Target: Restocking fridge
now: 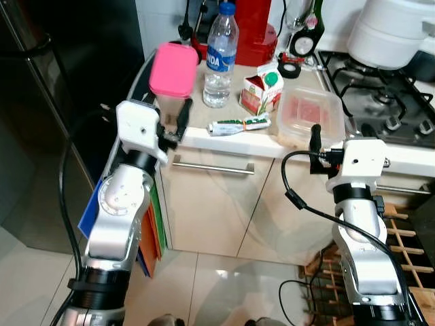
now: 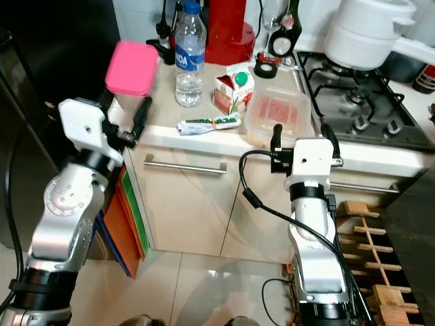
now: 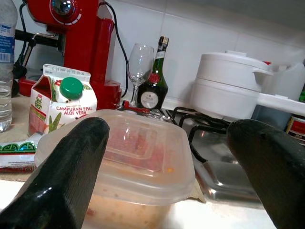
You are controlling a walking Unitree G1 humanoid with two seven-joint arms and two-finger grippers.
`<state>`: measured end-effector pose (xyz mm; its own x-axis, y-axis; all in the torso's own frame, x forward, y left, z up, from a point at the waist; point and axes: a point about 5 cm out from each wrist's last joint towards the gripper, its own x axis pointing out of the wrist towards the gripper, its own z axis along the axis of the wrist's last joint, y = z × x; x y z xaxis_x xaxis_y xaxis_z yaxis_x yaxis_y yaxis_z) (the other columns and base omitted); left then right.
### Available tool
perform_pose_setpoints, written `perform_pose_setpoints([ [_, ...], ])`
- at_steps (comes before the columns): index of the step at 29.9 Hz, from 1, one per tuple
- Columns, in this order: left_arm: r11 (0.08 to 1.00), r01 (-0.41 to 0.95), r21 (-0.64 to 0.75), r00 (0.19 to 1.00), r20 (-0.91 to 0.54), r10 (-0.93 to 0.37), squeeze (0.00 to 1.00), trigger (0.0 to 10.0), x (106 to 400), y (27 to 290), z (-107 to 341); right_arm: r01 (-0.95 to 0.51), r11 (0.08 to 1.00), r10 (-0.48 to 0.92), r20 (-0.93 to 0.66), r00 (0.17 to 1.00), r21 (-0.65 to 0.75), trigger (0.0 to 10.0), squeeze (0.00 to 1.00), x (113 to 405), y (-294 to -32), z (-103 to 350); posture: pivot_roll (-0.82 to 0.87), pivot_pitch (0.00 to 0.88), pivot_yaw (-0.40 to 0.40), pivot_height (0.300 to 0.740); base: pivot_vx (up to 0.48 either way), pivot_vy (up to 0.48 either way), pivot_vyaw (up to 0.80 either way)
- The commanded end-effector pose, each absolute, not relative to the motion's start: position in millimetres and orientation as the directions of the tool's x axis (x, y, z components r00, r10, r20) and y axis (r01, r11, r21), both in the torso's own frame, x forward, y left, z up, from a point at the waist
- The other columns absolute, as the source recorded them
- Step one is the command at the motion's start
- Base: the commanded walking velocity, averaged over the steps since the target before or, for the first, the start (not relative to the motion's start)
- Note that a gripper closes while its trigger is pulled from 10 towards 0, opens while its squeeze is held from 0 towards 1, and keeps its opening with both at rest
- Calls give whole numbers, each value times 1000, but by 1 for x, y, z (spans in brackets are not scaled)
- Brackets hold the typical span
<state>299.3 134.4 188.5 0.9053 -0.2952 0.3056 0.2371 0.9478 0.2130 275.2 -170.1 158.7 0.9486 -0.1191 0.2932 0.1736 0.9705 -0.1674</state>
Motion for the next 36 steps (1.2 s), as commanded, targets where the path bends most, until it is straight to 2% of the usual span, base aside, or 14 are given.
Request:
perform_pose_setpoints([
  [1,944,235,233,911,286,-297,0,10000,303,131,186,189,969,-141,276,951,-158,10000,0,276,-171,153,-76,0,-46,740,0,0,0],
  [13,946,236,223,920,262,-291,0,10000,312,124,184,179,972,-134,269,954,-153,10000,0,278,-164,149,-87,0,-35,740,0,0,0],
  [36,951,231,206,924,260,-281,0,10000,320,125,186,178,971,-134,249,959,-163,10000,0,278,-162,142,-93,0,-21,740,-285,0,0],
])
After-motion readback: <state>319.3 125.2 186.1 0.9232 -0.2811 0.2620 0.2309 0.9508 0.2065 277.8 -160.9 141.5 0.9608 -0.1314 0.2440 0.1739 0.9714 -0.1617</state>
